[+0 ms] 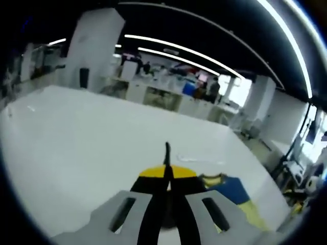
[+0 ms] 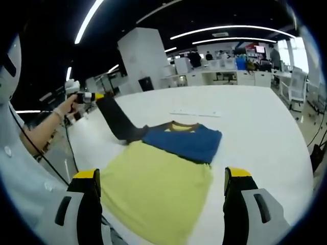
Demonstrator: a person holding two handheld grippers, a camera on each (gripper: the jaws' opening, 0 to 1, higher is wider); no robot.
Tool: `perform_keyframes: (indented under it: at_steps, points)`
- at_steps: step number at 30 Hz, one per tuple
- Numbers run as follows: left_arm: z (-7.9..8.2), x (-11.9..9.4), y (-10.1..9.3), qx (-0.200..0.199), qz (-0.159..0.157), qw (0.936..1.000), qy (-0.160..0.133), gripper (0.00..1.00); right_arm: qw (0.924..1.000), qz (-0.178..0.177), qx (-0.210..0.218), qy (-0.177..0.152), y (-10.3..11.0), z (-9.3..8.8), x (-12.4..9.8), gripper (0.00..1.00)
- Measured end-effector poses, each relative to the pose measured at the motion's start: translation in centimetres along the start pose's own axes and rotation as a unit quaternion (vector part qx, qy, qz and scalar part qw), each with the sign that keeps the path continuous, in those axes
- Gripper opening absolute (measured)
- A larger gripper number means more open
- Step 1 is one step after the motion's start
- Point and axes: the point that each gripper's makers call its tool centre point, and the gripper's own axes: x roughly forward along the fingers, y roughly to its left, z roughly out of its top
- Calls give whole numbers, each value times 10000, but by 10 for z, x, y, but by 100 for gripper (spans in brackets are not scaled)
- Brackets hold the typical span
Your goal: Fold the garment on the visible template until the final outline fits inside the template.
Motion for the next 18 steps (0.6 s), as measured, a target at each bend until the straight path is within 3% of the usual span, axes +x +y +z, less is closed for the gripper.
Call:
perform_keyframes:
  at_steps: [14,18]
  points:
    - [21,13,-69,380,-613,9973,-112,0,9999,-44,83,-52,-7,-5,-7,100]
    - [27,19,-89,209,-957,9950,-205,0,9999,-64,106,-96,-9,-4,-9,100]
